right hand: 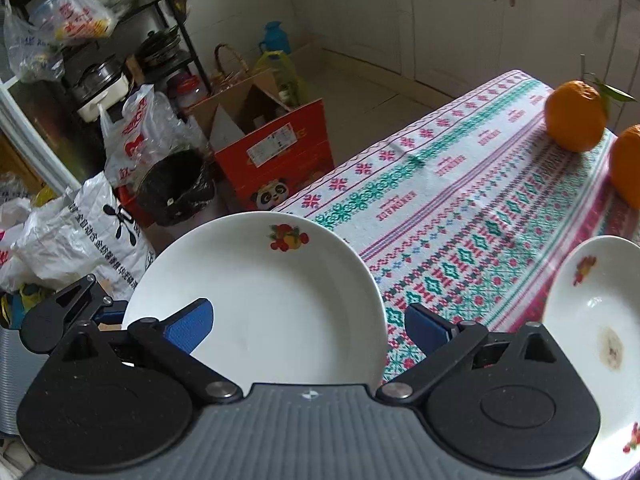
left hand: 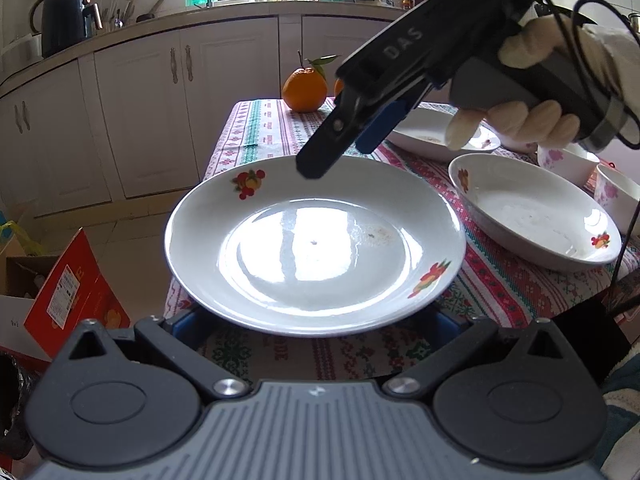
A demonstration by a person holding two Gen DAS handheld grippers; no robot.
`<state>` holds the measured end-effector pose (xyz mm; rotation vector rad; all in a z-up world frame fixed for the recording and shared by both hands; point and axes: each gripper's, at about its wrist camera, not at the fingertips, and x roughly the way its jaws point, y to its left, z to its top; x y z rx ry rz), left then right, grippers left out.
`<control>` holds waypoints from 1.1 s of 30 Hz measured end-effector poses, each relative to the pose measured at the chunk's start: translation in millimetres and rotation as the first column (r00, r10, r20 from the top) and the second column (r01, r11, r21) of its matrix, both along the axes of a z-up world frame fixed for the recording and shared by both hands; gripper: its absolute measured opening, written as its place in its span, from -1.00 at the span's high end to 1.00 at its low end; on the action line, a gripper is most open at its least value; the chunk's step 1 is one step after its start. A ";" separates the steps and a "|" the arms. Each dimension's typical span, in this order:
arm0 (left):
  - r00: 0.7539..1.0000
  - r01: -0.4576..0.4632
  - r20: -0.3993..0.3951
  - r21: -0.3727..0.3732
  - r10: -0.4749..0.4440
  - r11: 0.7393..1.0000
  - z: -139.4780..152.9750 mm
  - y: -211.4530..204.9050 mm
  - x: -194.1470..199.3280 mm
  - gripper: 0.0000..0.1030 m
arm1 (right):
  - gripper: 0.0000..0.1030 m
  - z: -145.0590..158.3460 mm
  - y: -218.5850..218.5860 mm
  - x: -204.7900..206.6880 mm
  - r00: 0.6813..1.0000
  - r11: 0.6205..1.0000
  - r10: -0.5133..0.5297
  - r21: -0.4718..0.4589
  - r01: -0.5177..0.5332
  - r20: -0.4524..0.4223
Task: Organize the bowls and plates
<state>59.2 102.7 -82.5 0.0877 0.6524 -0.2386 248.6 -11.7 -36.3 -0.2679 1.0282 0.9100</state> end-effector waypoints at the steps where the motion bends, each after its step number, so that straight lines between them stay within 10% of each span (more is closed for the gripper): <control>1: 1.000 0.002 -0.004 0.000 -0.002 1.000 0.4 0.3 0.5 -1.00 | -1.00 -1.9 1.7 1.0 1.000 1.000 0.004 -0.006 -0.004 -0.002; 33: 0.995 0.073 -0.061 0.010 -0.072 0.997 4.2 5.0 12.9 -0.98 | -1.00 -16.0 7.0 33.2 0.972 0.987 0.112 0.134 -0.085 -0.208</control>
